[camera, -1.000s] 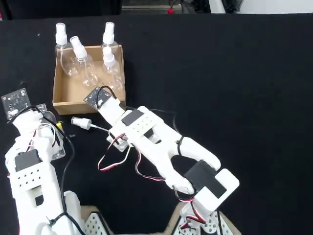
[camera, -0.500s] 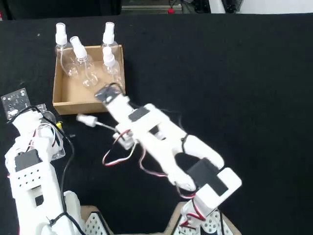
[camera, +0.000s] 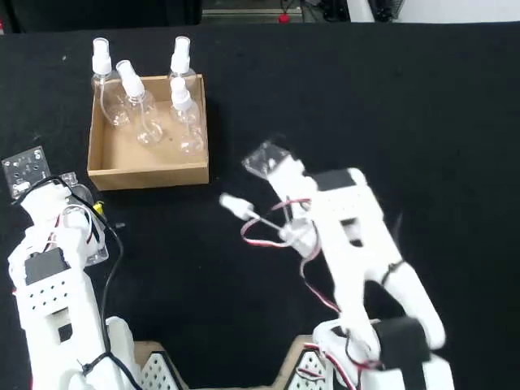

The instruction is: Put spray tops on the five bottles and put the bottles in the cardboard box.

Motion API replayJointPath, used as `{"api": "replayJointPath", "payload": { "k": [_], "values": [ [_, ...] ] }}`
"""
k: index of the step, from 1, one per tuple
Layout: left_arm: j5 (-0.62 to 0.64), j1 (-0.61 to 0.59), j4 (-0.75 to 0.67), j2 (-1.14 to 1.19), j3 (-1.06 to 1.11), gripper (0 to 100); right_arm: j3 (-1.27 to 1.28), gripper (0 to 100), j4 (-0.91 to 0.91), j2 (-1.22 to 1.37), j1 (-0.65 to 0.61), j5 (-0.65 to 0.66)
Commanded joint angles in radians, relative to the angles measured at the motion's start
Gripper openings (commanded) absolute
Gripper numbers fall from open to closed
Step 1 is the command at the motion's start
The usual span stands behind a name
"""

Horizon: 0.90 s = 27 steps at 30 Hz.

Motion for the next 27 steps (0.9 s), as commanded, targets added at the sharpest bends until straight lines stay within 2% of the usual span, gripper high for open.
{"api": "replayJointPath", "payload": {
  "k": [1, 5, 7, 12, 16, 23, 27],
  "values": [
    [0.000, -0.004, -0.020, -0.023, -0.005, 12, 0.016, 4.7, 0.025, -0.099, 0.055, 0.087],
    [0.000, -0.004, -0.020, -0.023, -0.007, 12, -0.087, 28.3, 0.158, -0.102, 0.029, 0.023],
    [0.000, -0.005, -0.020, -0.023, -0.008, 12, -0.163, 32.9, 0.209, -0.102, -0.012, -0.031],
    [0.000, -0.007, -0.020, -0.023, -0.008, 12, -0.309, 24.5, 0.229, -0.101, -0.236, -0.213],
    [0.000, -0.008, -0.020, -0.023, -0.007, 12, -0.275, 17.7, 0.078, -0.074, -0.411, -0.298],
    [0.002, -0.007, -0.020, -0.023, -0.005, 12, -0.292, 17.0, -0.091, 0.191, -0.427, -0.308],
    [0.002, -0.007, -0.020, -0.023, -0.005, 12, -0.374, 25.0, -0.092, 0.305, -0.425, -0.301]
  ]
}}
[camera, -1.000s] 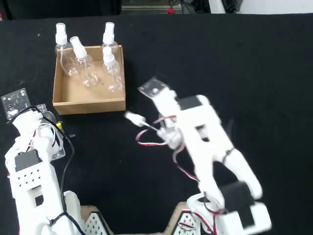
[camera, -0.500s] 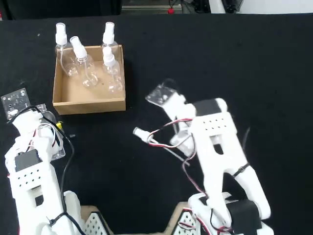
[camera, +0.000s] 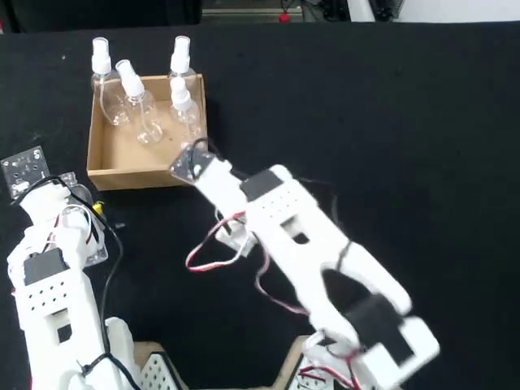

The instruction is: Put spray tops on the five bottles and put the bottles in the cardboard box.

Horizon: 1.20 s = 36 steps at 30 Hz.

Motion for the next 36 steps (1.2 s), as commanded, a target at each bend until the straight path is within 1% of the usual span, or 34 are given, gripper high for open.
{"api": "replayJointPath", "payload": {
  "k": [1, 9, 15, 17, 19, 21, 23, 27, 28, 30, 33, 36],
  "values": [
    [0.002, -0.007, -0.020, -0.023, -0.005, 12, -0.108, 26.6, -0.031, 0.056, -0.011, 0.017],
    [0.000, -0.007, -0.020, -0.023, -0.005, 12, -0.205, 24.4, -0.040, 0.211, -0.009, 0.089],
    [0.000, -0.005, -0.020, -0.023, -0.005, 12, -0.205, 24.0, -0.130, 0.308, -0.008, 0.092],
    [0.000, -0.005, -0.020, -0.023, -0.005, 12, -0.205, 19.0, -0.135, 0.323, -0.008, 0.092],
    [0.000, -0.004, -0.020, -0.023, -0.005, 12, -0.205, 9.0, -0.135, 0.323, -0.002, 0.087],
    [0.002, -0.004, -0.020, -0.023, -0.005, 12, -0.217, 0.5, -0.120, 0.289, 0.026, 0.083],
    [0.003, 0.002, -0.017, -0.023, -0.005, 12, -0.245, 3.2, -0.064, 0.217, 0.075, 0.083],
    [-0.002, 0.097, -0.009, -0.023, -0.005, 12, -0.354, 1.1, 0.072, 0.015, 0.170, 0.083],
    [-0.002, 0.130, -0.009, -0.023, -0.005, 12, -0.384, 1.1, 0.100, -0.039, 0.192, 0.072],
    [-0.002, 0.196, -0.009, -0.025, -0.007, 12, -0.446, 1.1, 0.129, -0.140, 0.232, 0.005],
    [-0.002, 0.306, -0.020, -0.025, -0.016, 12, -0.538, 1.1, 0.132, -0.260, 0.272, -0.150],
    [-0.003, 0.449, -0.021, -0.025, -0.047, 12, -0.624, 1.1, 0.132, -0.338, 0.279, -0.307]
  ]
}}
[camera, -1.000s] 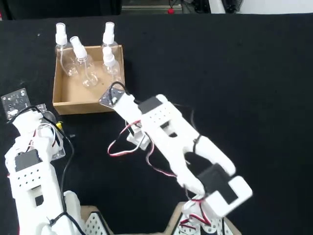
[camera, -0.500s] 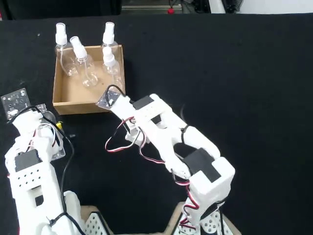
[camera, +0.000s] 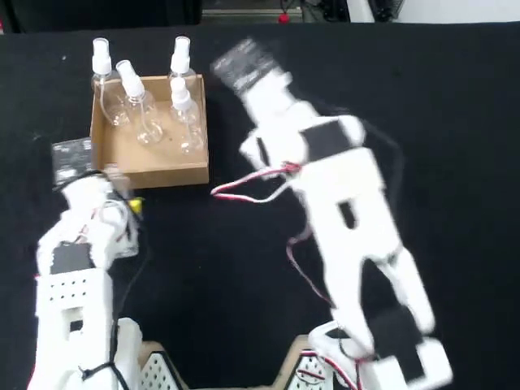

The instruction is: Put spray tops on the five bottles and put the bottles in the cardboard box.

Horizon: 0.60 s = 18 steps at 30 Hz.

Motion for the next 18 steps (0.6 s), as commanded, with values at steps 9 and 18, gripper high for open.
{"api": "replayJointPath", "payload": {
  "k": [9, 18],
  "values": [
    [0.005, 0.420, -0.295, -0.023, -0.047, 12, -0.332, 1.1, 0.005, -0.160, 0.023, -0.305],
    [0.005, 0.437, -0.695, -0.023, 0.170, 12, -0.259, 1.1, -0.239, -0.156, 0.023, -0.450]
  ]
}}
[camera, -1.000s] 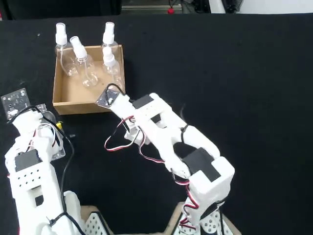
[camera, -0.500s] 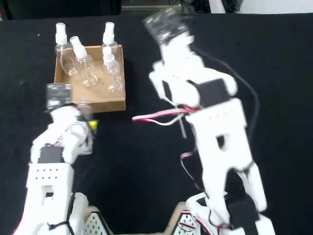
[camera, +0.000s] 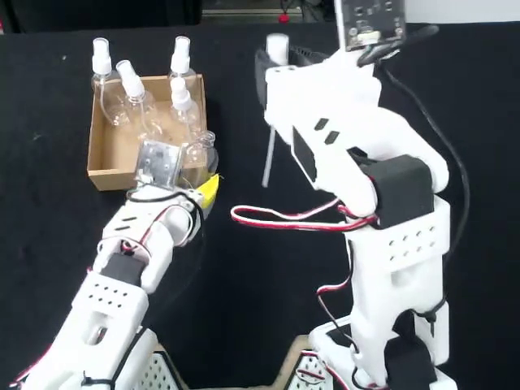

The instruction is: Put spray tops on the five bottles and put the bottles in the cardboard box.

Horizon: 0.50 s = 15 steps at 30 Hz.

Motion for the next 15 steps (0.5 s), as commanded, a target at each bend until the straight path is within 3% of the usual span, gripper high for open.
{"api": "replayJointPath", "payload": {
  "k": [1, 6, 15],
  "values": [
    [0.005, 0.013, -0.213, -0.021, 0.062, 12, 0.053, 1.1, -0.169, -0.038, 0.018, -0.077],
    [0.005, 0.015, -0.422, -0.021, 0.153, 12, 0.136, 1.1, -0.265, -0.039, 0.014, -0.126],
    [0.002, 0.016, -0.829, -0.021, 0.338, 12, 0.139, 1.1, -0.279, -0.039, -0.011, -0.126]
  ]
}}
